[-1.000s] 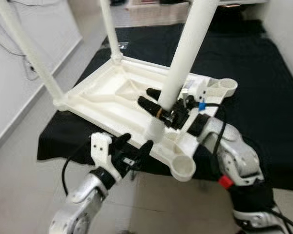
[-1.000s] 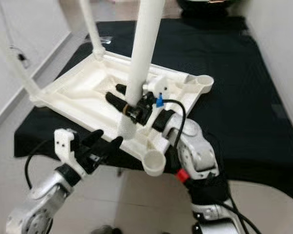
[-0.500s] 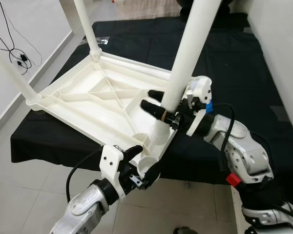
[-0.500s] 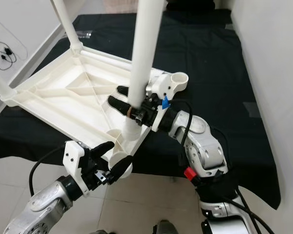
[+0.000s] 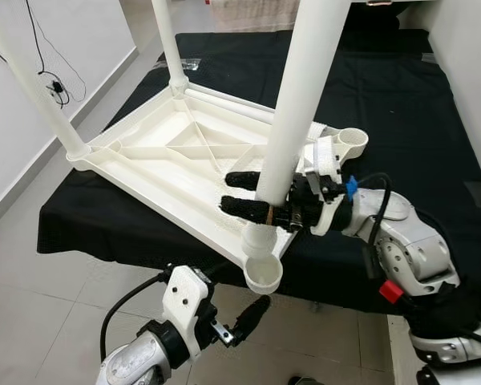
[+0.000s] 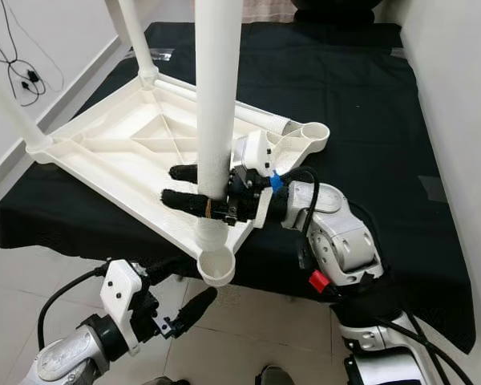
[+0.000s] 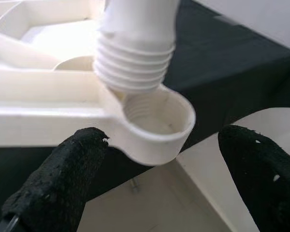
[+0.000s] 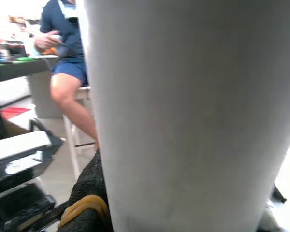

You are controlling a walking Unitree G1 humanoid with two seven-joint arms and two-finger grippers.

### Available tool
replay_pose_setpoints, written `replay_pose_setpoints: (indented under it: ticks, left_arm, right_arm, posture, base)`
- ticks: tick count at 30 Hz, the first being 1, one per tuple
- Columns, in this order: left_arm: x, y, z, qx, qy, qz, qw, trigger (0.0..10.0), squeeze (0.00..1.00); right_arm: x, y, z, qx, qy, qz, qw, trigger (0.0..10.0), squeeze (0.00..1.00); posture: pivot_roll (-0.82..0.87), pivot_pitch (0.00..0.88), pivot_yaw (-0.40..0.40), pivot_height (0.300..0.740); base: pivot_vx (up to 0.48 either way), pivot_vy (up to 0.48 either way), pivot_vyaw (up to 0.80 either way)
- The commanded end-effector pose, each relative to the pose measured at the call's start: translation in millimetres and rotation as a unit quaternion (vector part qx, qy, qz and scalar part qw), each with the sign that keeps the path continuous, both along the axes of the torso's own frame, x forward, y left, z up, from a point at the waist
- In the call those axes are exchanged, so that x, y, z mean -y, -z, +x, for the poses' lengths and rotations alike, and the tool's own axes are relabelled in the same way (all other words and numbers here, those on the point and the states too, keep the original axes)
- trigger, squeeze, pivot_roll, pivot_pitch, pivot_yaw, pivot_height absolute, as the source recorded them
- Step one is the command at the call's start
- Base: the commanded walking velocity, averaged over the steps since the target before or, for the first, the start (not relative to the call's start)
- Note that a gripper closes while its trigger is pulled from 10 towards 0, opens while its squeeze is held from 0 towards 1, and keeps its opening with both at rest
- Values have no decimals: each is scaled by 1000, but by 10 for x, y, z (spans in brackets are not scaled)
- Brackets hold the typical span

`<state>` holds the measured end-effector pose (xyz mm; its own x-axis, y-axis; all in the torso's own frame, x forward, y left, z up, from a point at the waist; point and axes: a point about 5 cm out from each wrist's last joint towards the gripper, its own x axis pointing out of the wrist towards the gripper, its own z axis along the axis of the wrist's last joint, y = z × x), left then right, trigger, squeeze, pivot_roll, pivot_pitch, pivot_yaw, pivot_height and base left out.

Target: Building children table

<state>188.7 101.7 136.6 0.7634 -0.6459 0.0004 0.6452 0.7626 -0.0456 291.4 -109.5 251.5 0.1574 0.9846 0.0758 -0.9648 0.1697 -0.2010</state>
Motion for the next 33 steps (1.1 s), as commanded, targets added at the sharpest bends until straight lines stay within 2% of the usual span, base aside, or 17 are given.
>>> replay_pose_setpoints:
  ticks: [1, 3, 5, 10, 26, 33]
  left_arm:
    - [-54, 8, -29, 4, -23, 5, 1000, 10000, 0]
    - [-76, 21, -38, 2, -32, 5, 999, 10000, 0]
    - [-120, 42, -62, 1, -45, 3, 999, 10000, 0]
    - [-149, 73, -117, -2, -41, 13, 999, 10000, 0]
    - [-124, 88, -161, 8, -18, 28, 999, 10000, 0]
    - [-87, 81, -190, 7, 12, 26, 1000, 10000, 0]
  right_arm:
    - [-20, -38, -23, -1, -28, 7, 1000, 10000, 0]
    - [-12, -29, -35, -2, -38, 5, 999, 10000, 0]
    - [36, 30, -111, -12, -78, -18, 997, 10000, 0]
    - [51, 77, -161, -14, -97, -37, 994, 10000, 0]
    - [-86, 244, -251, -28, -125, -42, 991, 10000, 0]
    - [-103, 277, -198, -25, -111, -46, 992, 10000, 0]
  posture:
    - [12, 171, 61, 740]
    - [13, 170, 61, 740]
    - [18, 171, 64, 740]
    - [21, 174, 71, 740]
    - [24, 174, 72, 740]
    - [35, 187, 69, 740]
  base:
    - [0, 0, 0]
    - [0, 0, 0]
    - [0, 0, 0]
    - [0, 0, 0]
    - [0, 0, 0]
    - [0, 0, 0]
